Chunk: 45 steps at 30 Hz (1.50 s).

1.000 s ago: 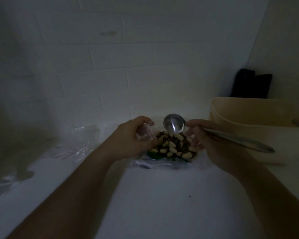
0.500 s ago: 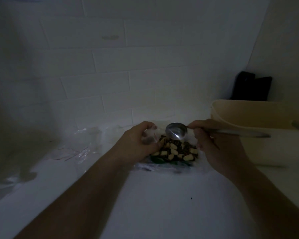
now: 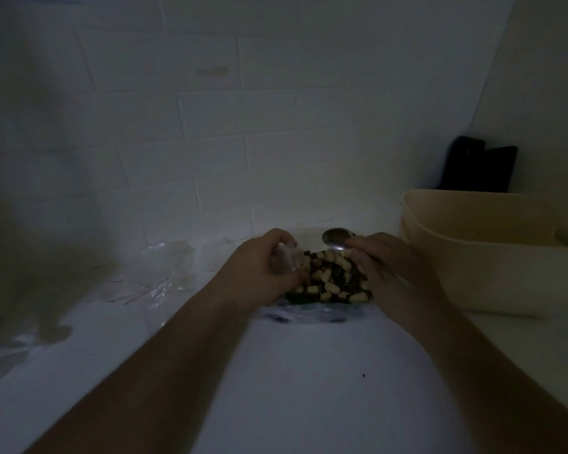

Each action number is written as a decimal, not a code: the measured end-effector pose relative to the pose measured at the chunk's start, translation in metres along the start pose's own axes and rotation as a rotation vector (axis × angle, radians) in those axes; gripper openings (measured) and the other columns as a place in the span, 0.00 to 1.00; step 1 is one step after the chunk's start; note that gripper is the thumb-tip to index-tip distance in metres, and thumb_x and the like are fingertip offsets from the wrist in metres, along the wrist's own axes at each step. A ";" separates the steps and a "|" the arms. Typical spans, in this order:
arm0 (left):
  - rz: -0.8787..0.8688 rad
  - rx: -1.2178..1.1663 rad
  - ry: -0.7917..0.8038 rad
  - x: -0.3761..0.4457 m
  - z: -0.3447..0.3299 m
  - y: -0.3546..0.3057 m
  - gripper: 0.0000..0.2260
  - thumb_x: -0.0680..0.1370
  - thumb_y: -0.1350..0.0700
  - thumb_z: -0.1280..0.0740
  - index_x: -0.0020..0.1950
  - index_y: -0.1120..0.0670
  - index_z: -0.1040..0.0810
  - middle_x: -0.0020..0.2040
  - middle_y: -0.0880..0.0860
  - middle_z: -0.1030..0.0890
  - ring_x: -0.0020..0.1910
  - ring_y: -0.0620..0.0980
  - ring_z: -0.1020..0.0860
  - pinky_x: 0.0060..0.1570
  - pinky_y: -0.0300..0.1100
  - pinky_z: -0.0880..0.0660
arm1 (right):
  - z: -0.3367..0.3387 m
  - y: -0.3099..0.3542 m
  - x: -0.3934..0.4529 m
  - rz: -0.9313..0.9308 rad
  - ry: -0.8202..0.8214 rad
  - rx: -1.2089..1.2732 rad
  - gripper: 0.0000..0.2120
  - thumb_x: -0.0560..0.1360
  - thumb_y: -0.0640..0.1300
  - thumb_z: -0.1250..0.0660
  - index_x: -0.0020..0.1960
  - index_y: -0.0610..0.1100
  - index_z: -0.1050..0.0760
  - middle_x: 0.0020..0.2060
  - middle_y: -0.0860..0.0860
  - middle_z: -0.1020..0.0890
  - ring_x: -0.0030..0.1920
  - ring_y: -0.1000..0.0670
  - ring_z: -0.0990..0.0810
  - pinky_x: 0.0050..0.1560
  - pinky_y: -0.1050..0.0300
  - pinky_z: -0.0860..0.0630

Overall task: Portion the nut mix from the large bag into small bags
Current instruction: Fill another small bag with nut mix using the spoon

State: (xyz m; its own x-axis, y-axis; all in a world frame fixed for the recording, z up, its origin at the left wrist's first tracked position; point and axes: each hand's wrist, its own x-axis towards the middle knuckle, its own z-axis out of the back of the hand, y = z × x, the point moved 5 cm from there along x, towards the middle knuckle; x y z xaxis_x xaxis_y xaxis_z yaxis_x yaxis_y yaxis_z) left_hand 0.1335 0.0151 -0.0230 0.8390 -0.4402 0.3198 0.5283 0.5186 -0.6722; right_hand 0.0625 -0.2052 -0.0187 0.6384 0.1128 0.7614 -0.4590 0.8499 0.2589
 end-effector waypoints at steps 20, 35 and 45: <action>0.108 -0.015 0.154 -0.005 -0.014 0.000 0.15 0.74 0.58 0.26 0.54 0.46 0.27 0.47 0.42 0.20 0.40 0.33 0.22 0.34 0.26 0.29 | -0.007 0.046 0.006 -0.088 0.199 -0.156 0.18 0.86 0.50 0.53 0.44 0.48 0.30 0.25 0.59 0.36 0.23 0.62 0.36 0.27 0.68 0.33; 0.116 -0.263 -0.001 -0.003 -0.003 -0.010 0.13 0.75 0.57 0.25 0.53 0.46 0.26 0.46 0.45 0.19 0.42 0.39 0.20 0.42 0.41 0.20 | 0.007 0.009 -0.001 -0.792 -0.040 0.524 0.15 0.86 0.50 0.41 0.48 0.43 0.22 0.34 0.45 0.15 0.31 0.50 0.17 0.34 0.56 0.21; 0.046 -0.254 0.121 -0.004 -0.006 -0.018 0.20 0.74 0.54 0.22 0.62 0.43 0.25 0.59 0.51 0.20 0.55 0.47 0.19 0.48 0.42 0.17 | 0.027 0.009 0.005 -0.660 -0.130 0.535 0.12 0.85 0.48 0.39 0.47 0.45 0.23 0.33 0.47 0.16 0.30 0.53 0.18 0.31 0.61 0.21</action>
State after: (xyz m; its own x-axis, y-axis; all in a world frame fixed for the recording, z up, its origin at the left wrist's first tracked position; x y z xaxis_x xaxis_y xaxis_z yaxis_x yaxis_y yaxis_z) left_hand 0.1201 0.0034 -0.0163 0.8319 -0.5123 0.2133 0.4275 0.3465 -0.8350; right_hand 0.0450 -0.2107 0.0040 0.8164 -0.4071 0.4096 -0.2688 0.3599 0.8934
